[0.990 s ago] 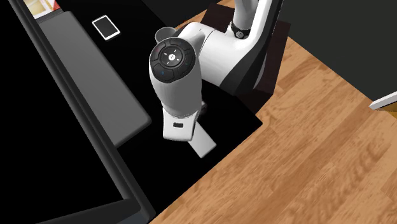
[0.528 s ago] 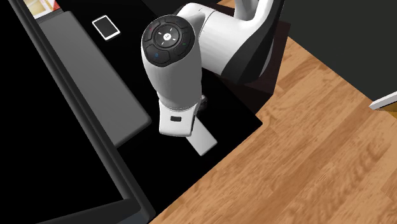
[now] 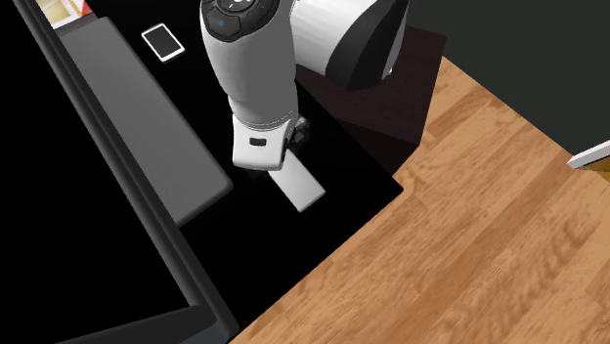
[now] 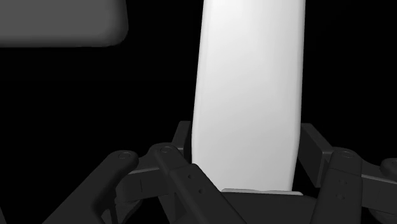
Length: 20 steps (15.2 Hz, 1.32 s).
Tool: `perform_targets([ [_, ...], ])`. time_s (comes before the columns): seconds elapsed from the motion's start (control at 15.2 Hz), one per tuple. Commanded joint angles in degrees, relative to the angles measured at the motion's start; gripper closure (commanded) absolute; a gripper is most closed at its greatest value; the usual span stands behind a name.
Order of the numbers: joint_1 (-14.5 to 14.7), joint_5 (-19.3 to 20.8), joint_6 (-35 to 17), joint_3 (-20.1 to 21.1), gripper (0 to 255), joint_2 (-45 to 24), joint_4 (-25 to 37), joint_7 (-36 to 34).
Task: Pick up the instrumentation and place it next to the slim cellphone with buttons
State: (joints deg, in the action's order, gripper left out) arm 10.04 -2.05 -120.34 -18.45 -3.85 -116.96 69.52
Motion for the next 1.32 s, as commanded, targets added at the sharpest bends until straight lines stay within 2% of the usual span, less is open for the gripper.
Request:
perform_targets([
  [0.0,-1.03,0.90,-0.40,-1.04,255,2.59,-2.88,1.70],
  [0.66,-6.95,7.28,-1.77,-6.66,255,15.55,-16.26,9.37],
  [1.25,-13.92,13.76,-0.81,-13.07,255,24.09,-22.67,18.21],
])
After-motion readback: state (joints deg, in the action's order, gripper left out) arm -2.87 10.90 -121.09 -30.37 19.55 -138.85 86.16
